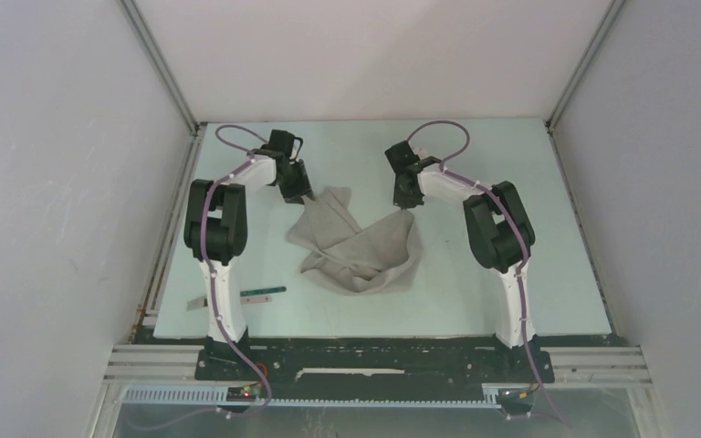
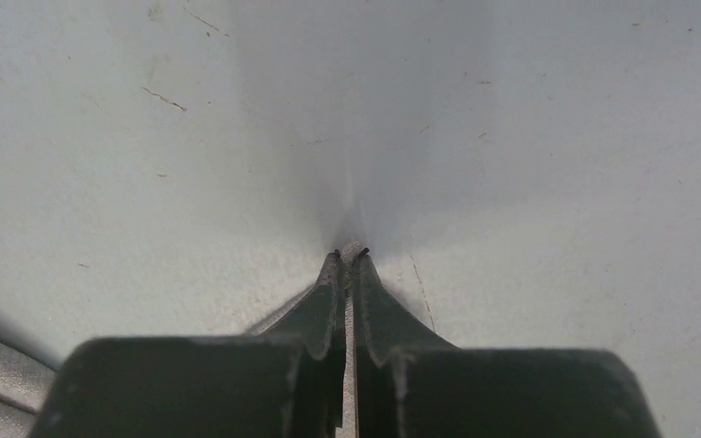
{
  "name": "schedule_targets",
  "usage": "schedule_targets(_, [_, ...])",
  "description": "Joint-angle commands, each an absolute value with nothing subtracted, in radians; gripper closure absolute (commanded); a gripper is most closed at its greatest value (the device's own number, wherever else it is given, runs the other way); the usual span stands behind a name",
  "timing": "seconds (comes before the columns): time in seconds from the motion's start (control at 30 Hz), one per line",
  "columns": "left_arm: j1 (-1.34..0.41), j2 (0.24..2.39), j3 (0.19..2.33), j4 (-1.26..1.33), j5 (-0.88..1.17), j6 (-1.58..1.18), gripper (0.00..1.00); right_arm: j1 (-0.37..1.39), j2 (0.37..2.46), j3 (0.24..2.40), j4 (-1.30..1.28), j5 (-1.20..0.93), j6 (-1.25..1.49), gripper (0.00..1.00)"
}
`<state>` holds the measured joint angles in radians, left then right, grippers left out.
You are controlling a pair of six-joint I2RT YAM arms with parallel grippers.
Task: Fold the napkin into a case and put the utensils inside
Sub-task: Pick up the crumpled napkin from the center of the board.
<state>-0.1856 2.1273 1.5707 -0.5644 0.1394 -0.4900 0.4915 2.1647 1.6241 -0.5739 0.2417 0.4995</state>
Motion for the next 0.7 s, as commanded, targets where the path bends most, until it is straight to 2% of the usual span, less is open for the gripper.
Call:
schedule_targets(0.0, [-0.195,2.131,1.543,-0.558,0.134,-0.514,0.62,0.492,2.14,1.602,-0.556,0.223,0.488,1.0])
schedule_targets(0.07, [-0.192,2.136,1.558,-0.559,0.123,-0.505,0.71,0.494,2.132,1.592,-0.545,0.219,0.485,1.0])
schedule_targets(0.17, [-0.191,2.125,1.579,-0.556,0.123,-0.478,0.91,0.495,2.111,1.571,-0.524,0.209,0.474,1.0])
schedule_targets(0.23, [-0.19,2.084,1.574,-0.548,0.09,-0.46,0.99,0.493,2.084,1.552,-0.506,0.21,0.464,1.0])
schedule_targets(0.53, [-0.184,1.8,1.487,-0.493,0.046,-0.52,1.0,0.492,1.787,1.42,-0.437,0.239,0.433,1.0])
schedule_targets(0.67, [-0.197,1.596,1.415,-0.515,-0.108,-0.548,1.0,0.505,1.618,1.371,-0.459,0.274,0.4,1.0])
